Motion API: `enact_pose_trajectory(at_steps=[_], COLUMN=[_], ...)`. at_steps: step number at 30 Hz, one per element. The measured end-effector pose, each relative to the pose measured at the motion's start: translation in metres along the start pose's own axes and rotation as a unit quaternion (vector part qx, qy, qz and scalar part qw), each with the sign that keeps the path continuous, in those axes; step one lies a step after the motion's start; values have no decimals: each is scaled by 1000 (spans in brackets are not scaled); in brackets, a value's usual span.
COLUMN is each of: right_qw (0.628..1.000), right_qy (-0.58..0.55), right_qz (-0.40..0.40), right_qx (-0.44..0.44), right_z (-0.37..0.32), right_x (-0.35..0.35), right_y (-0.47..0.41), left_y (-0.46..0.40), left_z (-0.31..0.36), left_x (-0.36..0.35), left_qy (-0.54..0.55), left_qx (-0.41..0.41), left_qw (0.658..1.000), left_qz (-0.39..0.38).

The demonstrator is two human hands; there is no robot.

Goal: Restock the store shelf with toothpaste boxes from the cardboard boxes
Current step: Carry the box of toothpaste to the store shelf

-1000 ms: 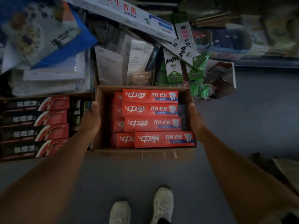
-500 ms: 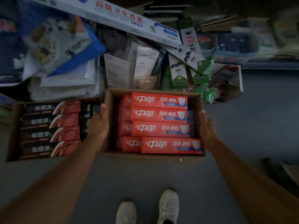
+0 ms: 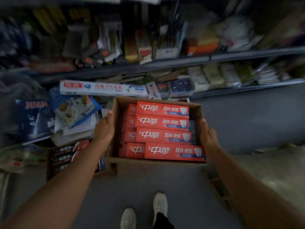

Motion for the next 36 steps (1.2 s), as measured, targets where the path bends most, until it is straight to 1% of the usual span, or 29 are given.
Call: enact_pose_trajectory(at_steps=[5, 9, 11, 14, 16, 17, 18, 21, 22, 25, 28, 30, 34, 36], right_qw=[997, 984, 972, 945, 927, 917, 905, 859, 844, 792, 738, 695, 609, 566], right_qy=[-28, -82, -125, -190, -214, -230, -246, -285, -293, -323, -350, -371, -424, -459], right_qz=[72, 159, 197, 263, 308, 327, 348, 420, 443, 508, 561, 596, 643, 653], right_qx=[10, 18, 25, 31, 7, -9, -16, -65, -75, -102, -135, -160, -191, -207], right_z=[-54, -65, -56, -27, 1, 15, 34, 94, 117, 184, 257, 309, 399, 433], right_x=[81, 140, 164, 199, 218, 227, 237, 260, 266, 280, 292, 297, 297, 295], right_y=[89, 181, 229, 306, 358, 385, 410, 492, 520, 604, 685, 737, 835, 880], left_y=[52, 99, 130, 194, 238, 262, 286, 363, 393, 494, 592, 659, 801, 868], left_z=[108, 180, 212, 253, 271, 276, 278, 277, 272, 248, 215, 187, 127, 94], left_x=[15, 11, 3, -14, -30, -43, -57, -103, -120, -167, -220, -255, -312, -343], left_qy=[-34, -60, -70, -91, -107, -119, -140, -137, -156, -196, -236, -272, -301, -315], left_qx=[-85, -152, -204, -274, -310, -333, -345, -369, -373, -392, -415, -426, -419, -417], left_qw=[995, 982, 967, 940, 918, 901, 886, 851, 836, 783, 722, 676, 611, 578], left_qz=[-39, -94, -134, -185, -221, -251, -278, -348, -370, -441, -501, -536, -601, -627])
Point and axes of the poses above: each hand's wrist, its own y-axis away from the middle knuckle, its own x-axis out of the back of the hand, z = x × y, the point moved 8 cm from there along -y, towards the middle knuckle, and after that the axes turned 6 degrees about -z, right-handed, at the moved point
